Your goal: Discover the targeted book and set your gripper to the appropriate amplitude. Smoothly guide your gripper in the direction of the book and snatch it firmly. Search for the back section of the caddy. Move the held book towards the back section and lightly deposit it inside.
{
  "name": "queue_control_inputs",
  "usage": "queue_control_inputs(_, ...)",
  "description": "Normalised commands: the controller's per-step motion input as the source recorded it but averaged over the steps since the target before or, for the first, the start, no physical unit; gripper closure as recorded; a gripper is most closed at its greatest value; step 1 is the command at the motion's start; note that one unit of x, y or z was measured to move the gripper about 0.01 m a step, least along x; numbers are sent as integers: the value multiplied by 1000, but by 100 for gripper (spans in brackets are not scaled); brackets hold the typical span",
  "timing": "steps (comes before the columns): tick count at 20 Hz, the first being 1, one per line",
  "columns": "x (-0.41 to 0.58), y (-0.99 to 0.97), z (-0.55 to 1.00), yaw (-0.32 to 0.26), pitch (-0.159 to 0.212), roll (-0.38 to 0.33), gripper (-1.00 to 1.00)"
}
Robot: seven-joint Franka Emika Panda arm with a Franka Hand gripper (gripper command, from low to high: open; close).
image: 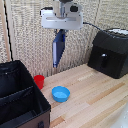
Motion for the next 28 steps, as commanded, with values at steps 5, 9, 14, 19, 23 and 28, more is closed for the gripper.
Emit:
queue_control_inputs(5,0,79,470,-303,-4,144,100)
queue_control_inputs(9,0,51,377,-302,0,200,100)
queue_control_inputs(14,0,78,302,-298,0,200,100)
queue_control_inputs(19,0,429,230,-229,0,78,100)
queue_control_inputs(23,0,650,153,-167,3,6,100)
queue_control_inputs(28,1,655,36,-161,26,19,100)
